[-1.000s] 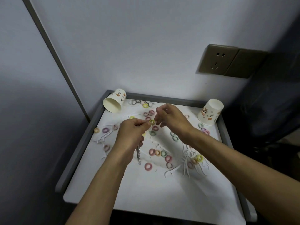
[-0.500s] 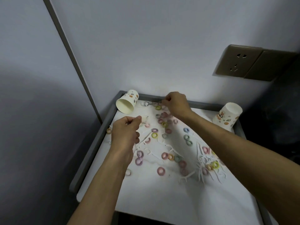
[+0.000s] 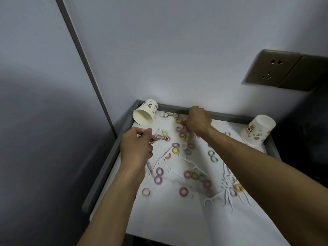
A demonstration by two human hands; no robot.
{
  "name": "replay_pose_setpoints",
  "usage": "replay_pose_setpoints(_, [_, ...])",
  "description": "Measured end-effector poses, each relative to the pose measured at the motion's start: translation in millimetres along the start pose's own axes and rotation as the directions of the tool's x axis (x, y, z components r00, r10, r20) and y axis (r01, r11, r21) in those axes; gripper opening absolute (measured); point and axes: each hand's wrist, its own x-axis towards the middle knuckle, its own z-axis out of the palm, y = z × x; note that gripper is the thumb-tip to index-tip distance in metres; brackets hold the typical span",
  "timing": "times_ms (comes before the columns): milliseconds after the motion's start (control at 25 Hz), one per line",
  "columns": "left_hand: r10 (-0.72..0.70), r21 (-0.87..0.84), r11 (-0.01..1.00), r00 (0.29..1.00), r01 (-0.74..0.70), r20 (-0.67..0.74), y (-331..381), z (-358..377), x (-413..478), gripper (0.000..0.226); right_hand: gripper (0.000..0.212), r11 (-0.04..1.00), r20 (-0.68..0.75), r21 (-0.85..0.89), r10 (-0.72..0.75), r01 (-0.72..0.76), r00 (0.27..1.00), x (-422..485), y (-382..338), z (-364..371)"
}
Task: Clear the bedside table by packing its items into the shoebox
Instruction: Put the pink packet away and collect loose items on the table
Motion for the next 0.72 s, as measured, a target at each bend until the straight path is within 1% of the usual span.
replay_pose_setpoints(40, [0.0, 0.001, 1.0, 1.0, 0.0, -0.004, 0, -1, 0, 0.012, 0.034, 0.996, 0.012, 0.084, 0.023, -0.024, 1.0, -1, 2, 0])
replay_pose_setpoints(80, [0.0, -0.001, 1.0, 1.0, 0.0, -0.006, 0, -2, 0, 0.012, 0.038, 0.983, 0.017, 0.177, 0.037, -0.04, 0.999, -1, 6, -1])
replay_pose_setpoints(160, [-0.003, -0.009, 1.0, 1.0, 0.003, -0.003, 0, -2, 0, 0.01, 0.037, 0.936, 0.002, 0.348, 0.055, -0.052, 0.999, -4, 14, -8])
replay_pose_setpoints(280, [-0.006, -0.002, 1.0, 1.0, 0.006, -0.01, 1, -2, 1, 0.004, 0.03, 0.858, -0.042, 0.512, 0.071, -0.04, 0.997, -13, 23, -32])
replay_pose_setpoints(320, [-0.007, -0.006, 1.0, 1.0, 0.006, -0.01, 1, -2, 1, 0.004, 0.027, 0.805, -0.046, 0.593, 0.058, -0.019, 0.997, -21, 22, -41])
replay_pose_setpoints(360, [-0.008, -0.016, 1.0, 1.0, 0.008, -0.003, 1, -1, 1, 0.004, 0.021, 0.713, -0.018, 0.702, 0.024, -0.005, 1.0, -31, 18, -50])
replay_pose_setpoints(400, [-0.008, -0.035, 0.999, 1.0, 0.008, 0.011, 1, 0, 0, 0.005, 0.014, 0.591, 0.037, 0.807, -0.044, -0.004, 0.998, -45, 12, -57])
replay_pose_setpoints(440, [-0.007, -0.06, 0.998, 1.0, 0.008, 0.028, 1, 0, 0, 0.006, 0.009, 0.488, 0.087, 0.873, -0.135, -0.01, 0.987, -60, 5, -60])
replay_pose_setpoints(480, [-0.007, -0.083, 0.996, 0.999, 0.011, 0.045, 0, 0, -1, 0.008, 0.009, 0.441, 0.121, 0.898, -0.219, -0.012, 0.968, -75, -4, -61])
replay_pose_setpoints(520, [-0.01, -0.102, 0.995, 0.998, 0.016, 0.063, 0, 0, -2, 0.01, 0.01, 0.457, 0.142, 0.89, -0.276, 0.0, 0.95, -87, -12, -59])
replay_pose_setpoints(560, [-0.015, -0.12, 0.992, 0.997, 0.024, 0.081, 0, 0, -3, 0.012, 0.008, 0.486, 0.15, 0.874, -0.292, 0.012, 0.945, -96, -18, -54])
replay_pose_setpoints(600, [-0.02, -0.142, 0.989, 0.995, 0.035, 0.1, 0, 0, -4, 0.015, 0.006, 0.498, 0.143, 0.867, -0.266, 0.009, 0.953, -102, -24, -50])
replay_pose_setpoints(720, [-0.033, -0.198, 0.978, 0.985, 0.067, 0.168, 2, -1, -6, 0.02, 0.004, 0.437, 0.126, 0.898, -0.141, -0.052, 0.982, -108, -31, -41])
